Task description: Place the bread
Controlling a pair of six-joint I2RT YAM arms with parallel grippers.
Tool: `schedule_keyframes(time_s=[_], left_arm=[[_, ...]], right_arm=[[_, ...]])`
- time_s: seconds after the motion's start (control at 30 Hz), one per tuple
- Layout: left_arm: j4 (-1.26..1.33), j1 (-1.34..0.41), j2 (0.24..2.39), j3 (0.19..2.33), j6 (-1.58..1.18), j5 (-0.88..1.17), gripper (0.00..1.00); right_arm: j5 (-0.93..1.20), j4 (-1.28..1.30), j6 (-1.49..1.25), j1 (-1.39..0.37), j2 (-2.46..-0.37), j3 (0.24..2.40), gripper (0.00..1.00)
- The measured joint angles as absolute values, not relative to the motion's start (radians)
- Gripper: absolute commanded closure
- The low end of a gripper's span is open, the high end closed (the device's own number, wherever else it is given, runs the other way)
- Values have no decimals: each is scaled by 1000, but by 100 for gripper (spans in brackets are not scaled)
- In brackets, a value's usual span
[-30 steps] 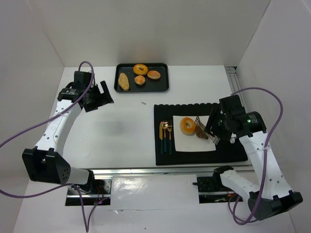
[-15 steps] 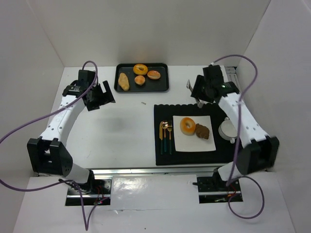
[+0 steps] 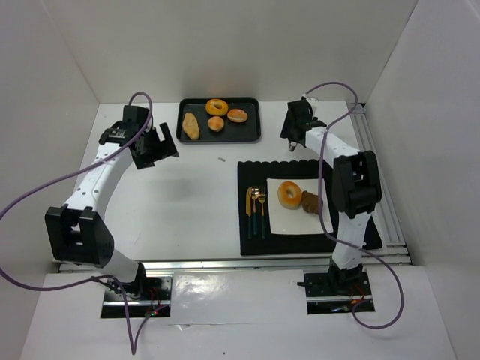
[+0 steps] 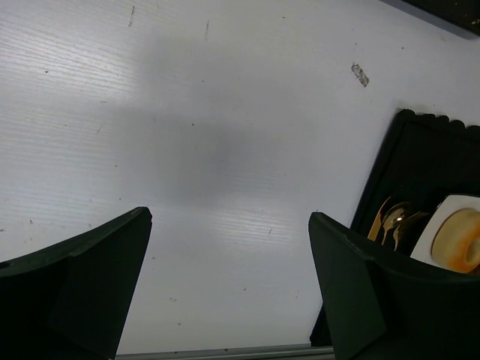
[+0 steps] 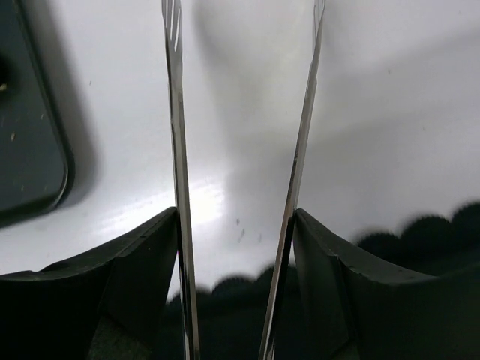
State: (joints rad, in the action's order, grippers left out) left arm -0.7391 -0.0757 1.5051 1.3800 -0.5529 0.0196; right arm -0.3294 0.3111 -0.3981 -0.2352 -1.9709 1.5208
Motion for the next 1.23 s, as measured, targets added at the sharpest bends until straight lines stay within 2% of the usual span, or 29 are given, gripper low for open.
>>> schedule_keyframes(time_s=[0.07,0.1,0.17,0.2,0.37,0.53,0.63,0.83,1.0,1.23], left_arm=[[-739,-76,1515,1380,-553,19,0],[-739,-76,1522,1382,-553,18,0],[-741,-76,1539,1386,-553,16,0],[-744,-76,1548,1392,-554,15,0],[-754,-76,1563,1430,-553,6,0],[-752,-76,1570,1465,-551,5,0],[-756,-76,1570,1470,-551,6,0],[-757,-76,1570,1507,-551,17,0],[-754,-80,1575,1555,-550,44,0],[-756,-105,1581,1570,-551,66,0]], right_arm=[[-339,280,-399,-234,-2027,1556,23],[-342,278,-400,-233,-2063,1586,12],[-345,294,-407,-232,-2135,1669,6],[-346,306,-411,-232,-2167,1712,0],[-389,425,-443,-231,-2187,1832,0],[-433,523,-464,-201,-2041,1804,0],[-471,567,-482,-160,-1892,1723,0],[-555,580,-509,-94,-1589,1407,0],[-553,599,-531,-66,-1530,1285,0],[-529,607,-543,-62,-1527,1257,0]])
